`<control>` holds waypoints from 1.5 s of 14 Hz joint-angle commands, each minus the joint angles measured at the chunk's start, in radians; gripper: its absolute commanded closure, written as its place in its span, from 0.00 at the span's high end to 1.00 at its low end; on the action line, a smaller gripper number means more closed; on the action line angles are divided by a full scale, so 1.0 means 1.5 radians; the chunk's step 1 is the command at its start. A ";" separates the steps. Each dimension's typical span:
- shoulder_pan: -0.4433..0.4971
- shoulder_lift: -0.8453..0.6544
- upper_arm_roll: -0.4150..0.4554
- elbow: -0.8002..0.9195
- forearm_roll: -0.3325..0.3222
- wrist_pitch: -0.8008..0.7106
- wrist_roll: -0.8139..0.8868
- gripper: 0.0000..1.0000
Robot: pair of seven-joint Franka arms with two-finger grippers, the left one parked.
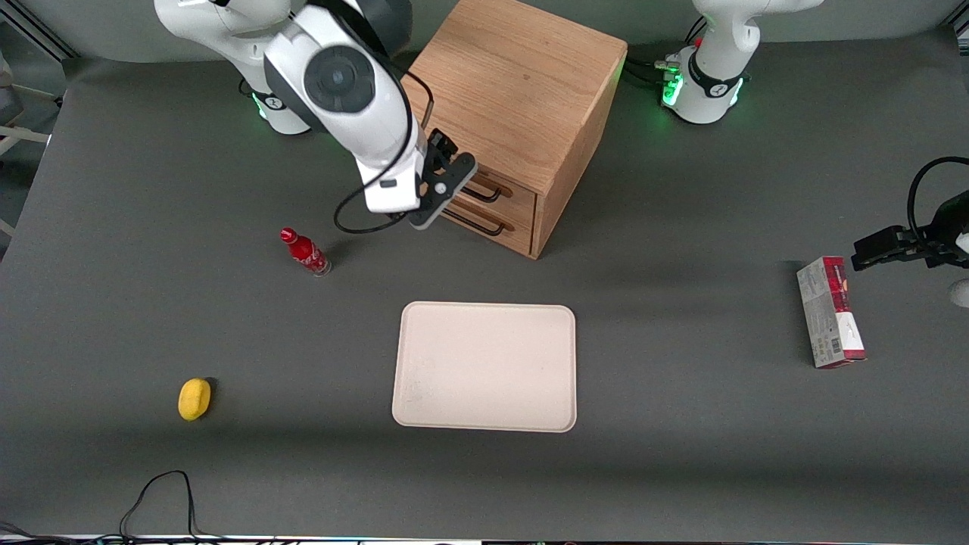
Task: Open upper drawer
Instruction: 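Move the right gripper to the black handle of the upper drawer, then pull the handle outward with the right gripper, sliding the drawer open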
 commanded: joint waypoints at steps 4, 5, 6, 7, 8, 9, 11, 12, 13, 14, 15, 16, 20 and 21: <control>-0.005 0.034 0.010 -0.031 0.028 0.020 -0.035 1.00; -0.004 0.034 0.011 -0.050 0.028 0.040 -0.035 1.00; -0.004 0.035 0.011 -0.067 0.028 0.062 -0.035 1.00; -0.001 0.036 0.011 -0.077 0.028 0.082 -0.035 1.00; -0.001 0.043 0.011 -0.080 0.027 0.091 -0.036 1.00; -0.001 0.050 0.011 -0.078 0.021 0.093 -0.038 1.00; -0.003 0.055 0.008 -0.062 0.017 0.094 -0.076 1.00; -0.005 0.060 0.004 -0.052 0.016 0.093 -0.098 1.00; -0.007 0.065 -0.005 -0.040 0.012 0.093 -0.116 1.00; -0.007 0.073 -0.027 -0.024 0.001 0.093 -0.129 1.00; -0.007 0.081 -0.037 -0.010 -0.011 0.093 -0.142 1.00; -0.007 0.088 -0.047 0.007 -0.031 0.093 -0.157 1.00; -0.007 0.130 -0.089 0.093 -0.113 0.093 -0.209 1.00; -0.007 0.133 -0.090 0.115 -0.125 0.087 -0.211 1.00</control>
